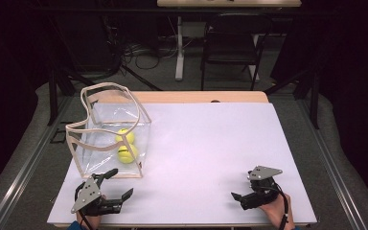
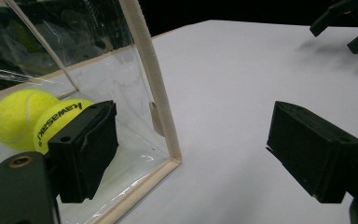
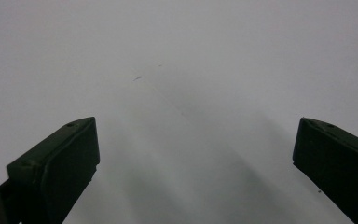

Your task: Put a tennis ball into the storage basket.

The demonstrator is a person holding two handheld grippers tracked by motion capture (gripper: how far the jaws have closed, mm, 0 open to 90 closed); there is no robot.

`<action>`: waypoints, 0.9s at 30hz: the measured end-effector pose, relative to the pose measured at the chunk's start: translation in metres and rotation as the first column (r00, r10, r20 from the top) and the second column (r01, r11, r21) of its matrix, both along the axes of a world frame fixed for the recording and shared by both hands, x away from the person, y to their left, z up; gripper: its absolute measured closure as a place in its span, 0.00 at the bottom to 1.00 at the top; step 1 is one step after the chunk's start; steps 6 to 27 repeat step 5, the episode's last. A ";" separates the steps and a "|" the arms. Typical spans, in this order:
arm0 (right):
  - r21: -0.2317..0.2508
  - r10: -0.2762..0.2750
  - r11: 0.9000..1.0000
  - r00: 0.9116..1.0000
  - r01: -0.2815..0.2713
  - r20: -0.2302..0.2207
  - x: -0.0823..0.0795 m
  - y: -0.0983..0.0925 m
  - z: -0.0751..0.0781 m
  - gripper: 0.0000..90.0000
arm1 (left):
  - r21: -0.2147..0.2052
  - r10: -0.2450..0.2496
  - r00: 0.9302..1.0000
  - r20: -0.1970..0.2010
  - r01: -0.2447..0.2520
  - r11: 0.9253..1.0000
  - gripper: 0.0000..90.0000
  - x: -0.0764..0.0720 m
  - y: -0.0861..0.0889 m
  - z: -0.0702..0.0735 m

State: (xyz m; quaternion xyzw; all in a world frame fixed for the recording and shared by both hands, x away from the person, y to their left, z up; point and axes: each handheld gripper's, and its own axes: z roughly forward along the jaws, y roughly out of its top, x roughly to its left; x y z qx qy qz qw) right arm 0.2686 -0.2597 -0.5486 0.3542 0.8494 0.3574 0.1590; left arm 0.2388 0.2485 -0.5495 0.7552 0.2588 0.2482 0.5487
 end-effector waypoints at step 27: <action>0.014 -0.012 1.000 1.000 0.012 0.002 -0.001 -0.003 -0.001 0.00 | 0.010 -0.004 1.000 -0.010 0.004 1.000 0.18 0.002 -0.001 -0.001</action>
